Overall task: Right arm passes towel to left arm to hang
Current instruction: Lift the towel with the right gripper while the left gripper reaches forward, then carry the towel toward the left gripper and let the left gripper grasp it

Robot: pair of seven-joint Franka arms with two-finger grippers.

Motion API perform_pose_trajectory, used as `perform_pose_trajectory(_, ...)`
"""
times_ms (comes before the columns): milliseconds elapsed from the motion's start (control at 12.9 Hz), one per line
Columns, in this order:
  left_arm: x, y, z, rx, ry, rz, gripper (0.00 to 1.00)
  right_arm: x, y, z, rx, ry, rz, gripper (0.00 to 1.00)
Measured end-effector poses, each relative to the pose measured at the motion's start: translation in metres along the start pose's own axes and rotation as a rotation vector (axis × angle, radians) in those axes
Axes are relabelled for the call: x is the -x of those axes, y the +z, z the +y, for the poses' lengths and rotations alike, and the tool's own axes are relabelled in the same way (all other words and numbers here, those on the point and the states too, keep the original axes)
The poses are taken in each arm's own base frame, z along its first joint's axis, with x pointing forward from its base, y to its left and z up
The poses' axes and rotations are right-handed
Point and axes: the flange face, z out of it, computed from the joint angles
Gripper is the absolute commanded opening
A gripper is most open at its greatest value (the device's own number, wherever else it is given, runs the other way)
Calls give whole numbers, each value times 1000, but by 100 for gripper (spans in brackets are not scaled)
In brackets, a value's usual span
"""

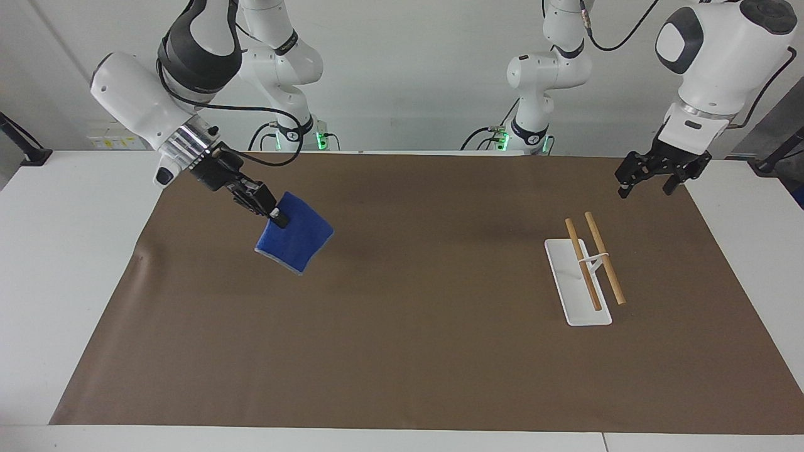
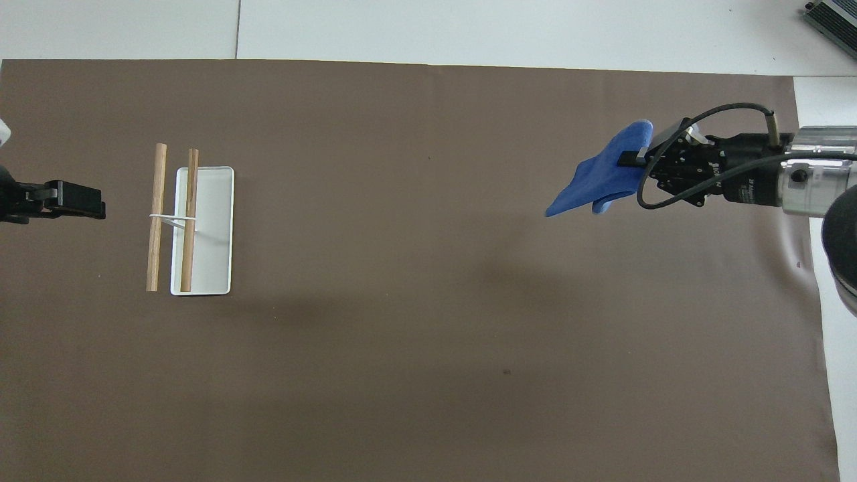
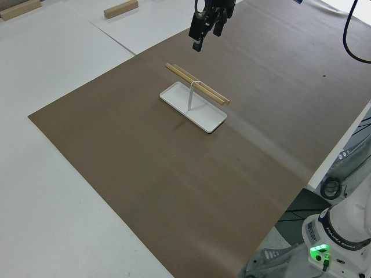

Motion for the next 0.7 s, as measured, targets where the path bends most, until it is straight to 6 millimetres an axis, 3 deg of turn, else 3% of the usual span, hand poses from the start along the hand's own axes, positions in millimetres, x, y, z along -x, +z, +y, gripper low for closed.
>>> perform_pose_trajectory(310,3,-1,28,3,29,-3,100,15,68,-9,-146,165,-8,0)
perform_pose_trajectory(464,5,-3,42,55,-42,-6,100,37,104,-24,-217,251,-2,0)
perform_pose_trajectory(696,7,-9,82,196,-291,-14,100,77,151,-37,-294,365,5,0)
